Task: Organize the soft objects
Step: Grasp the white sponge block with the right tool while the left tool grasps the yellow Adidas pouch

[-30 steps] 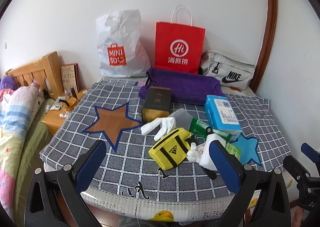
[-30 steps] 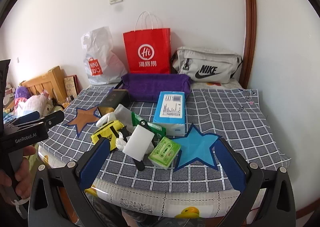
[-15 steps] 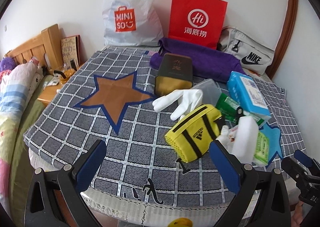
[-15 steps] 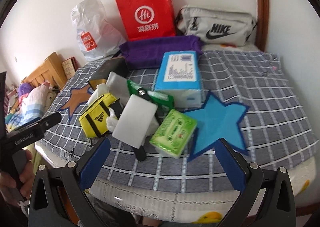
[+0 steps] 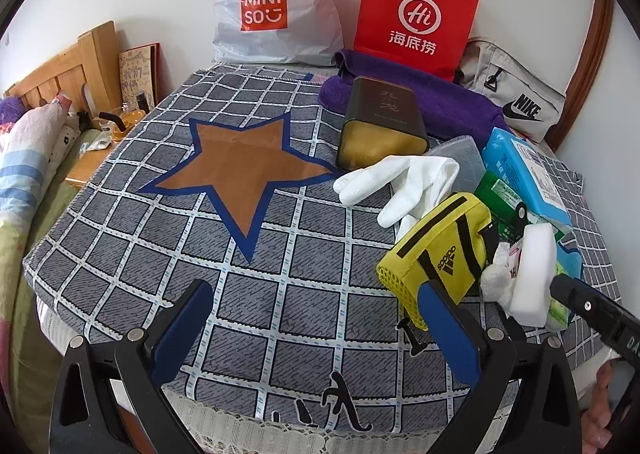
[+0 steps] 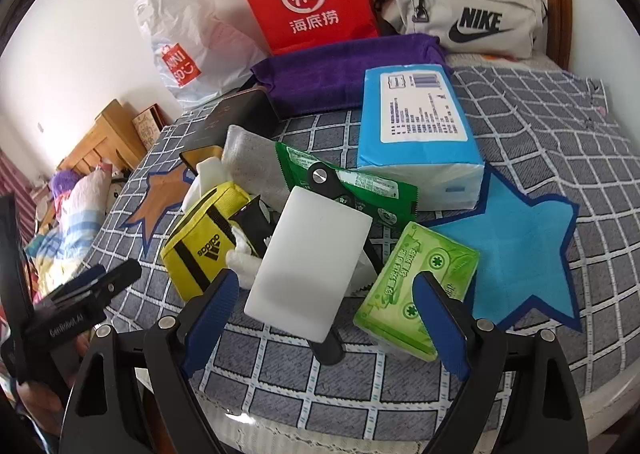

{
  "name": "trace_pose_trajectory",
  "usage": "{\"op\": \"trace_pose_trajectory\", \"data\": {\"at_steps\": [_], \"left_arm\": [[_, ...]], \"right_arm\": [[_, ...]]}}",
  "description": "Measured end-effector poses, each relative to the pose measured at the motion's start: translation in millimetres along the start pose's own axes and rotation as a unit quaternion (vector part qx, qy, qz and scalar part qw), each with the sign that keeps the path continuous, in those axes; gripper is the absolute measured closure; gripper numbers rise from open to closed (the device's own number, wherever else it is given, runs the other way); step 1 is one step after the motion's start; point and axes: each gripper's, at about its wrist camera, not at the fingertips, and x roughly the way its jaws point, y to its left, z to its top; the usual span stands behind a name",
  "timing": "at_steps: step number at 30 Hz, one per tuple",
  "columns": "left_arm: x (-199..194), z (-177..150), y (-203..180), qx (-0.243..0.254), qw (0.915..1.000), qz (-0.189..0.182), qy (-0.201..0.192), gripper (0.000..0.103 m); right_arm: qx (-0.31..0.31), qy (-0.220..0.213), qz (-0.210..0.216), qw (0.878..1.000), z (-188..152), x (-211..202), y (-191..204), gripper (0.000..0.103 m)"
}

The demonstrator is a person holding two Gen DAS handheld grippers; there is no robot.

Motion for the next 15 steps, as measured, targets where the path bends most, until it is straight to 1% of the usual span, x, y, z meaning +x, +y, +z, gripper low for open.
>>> {"op": "trace_pose_trajectory", "data": {"at_steps": [4, 5, 7, 9, 10, 12, 15], "left_arm": [[4.2, -0.8, 0.4, 0.003, 0.9999, -0.013, 0.002, 0.001], [5.1, -0.9, 0.5, 0.003, 0.9998, -0.019, 0.004, 0.001], [7.1, -1.0, -0.2, 0.003, 0.9995, -0.031, 0.004, 0.000], [8.6, -1.4, -1.8, 0.005, 0.9993, -0.037, 0.003, 0.001], [9.5, -1.3, -3.0, 0.008, 0.9991, -0.041, 0.004, 0.001], [11.7, -0.4, -5.8, 0.010, 0.9988, -0.047, 0.004, 0.000], [15.9, 0.5, -11.3, 0.012, 0.9981, -0.060, 0.006, 0.001]], "right_arm": [[0.014, 0.013, 0.008, 1.000, 3.7, 12.9, -3.0, 0.020], [0.016, 0.018, 0.009, 1.000, 4.4, 17.3, -2.6, 0.023], [0.014, 0.025, 0.009, 1.000, 5.3, 24.1, -0.3, 0.025], [0.002, 0.024, 0.009, 1.000, 6.1, 29.9, 5.6, 0.032], [-0.004, 0.025, 0.013, 1.000, 6.3, 31.5, 7.7, 0.043], [-0.013, 0.023, 0.020, 0.999, 7.1, 33.3, 11.8, 0.044], [-0.036, 0.005, 0.018, 0.999, 6.8, 26.3, 14.9, 0.044]]}}
